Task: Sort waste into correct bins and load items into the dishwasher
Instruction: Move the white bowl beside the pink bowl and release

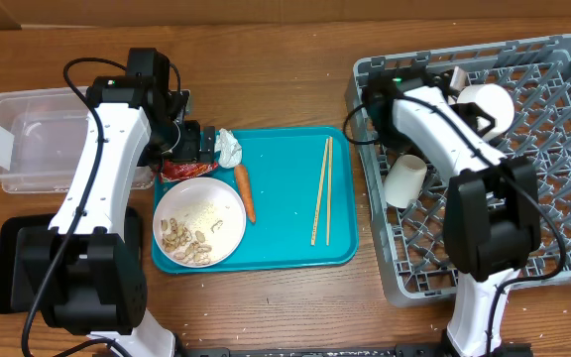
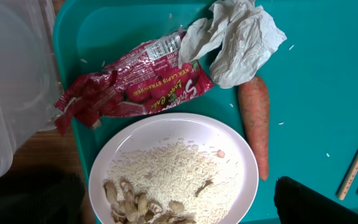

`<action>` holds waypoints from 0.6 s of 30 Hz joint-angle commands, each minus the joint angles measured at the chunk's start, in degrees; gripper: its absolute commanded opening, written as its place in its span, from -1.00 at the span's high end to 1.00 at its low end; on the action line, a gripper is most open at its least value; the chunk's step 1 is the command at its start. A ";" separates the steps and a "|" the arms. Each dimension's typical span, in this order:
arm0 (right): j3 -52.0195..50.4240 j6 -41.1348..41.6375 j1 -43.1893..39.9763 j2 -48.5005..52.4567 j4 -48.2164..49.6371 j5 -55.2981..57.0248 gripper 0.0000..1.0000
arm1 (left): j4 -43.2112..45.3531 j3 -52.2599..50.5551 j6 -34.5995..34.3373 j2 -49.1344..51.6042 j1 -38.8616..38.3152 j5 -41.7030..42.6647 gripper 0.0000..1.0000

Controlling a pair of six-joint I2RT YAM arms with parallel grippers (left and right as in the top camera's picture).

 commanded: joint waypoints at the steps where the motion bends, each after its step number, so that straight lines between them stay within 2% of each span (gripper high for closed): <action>1: 5.81 4.11 2.95 -7.80 -1.27 -7.80 -0.21 | 0.07 0.90 1.27 0.87 0.24 -0.33 -1.00; 5: 10.47 3.48 6.03 -13.46 -3.32 -20.96 -0.31 | 0.07 0.90 1.27 0.87 0.24 -0.33 -1.00; 8: 12.00 -2.86 7.80 -17.16 -1.27 -41.53 -0.30 | 0.07 0.90 1.27 0.87 0.24 -0.33 -1.00; 12: 11.72 -12.00 9.86 -18.12 1.99 -69.64 -0.12 | 0.07 0.90 1.27 0.87 0.24 -0.33 -1.00; 14: 9.68 -12.44 11.41 -17.94 3.91 -74.84 0.00 | 0.07 0.90 1.27 0.87 0.24 -0.33 -1.00; 18: 1.86 -9.20 14.73 -17.79 8.94 -75.38 0.08 | 0.07 0.90 1.27 0.87 0.24 -0.33 -1.00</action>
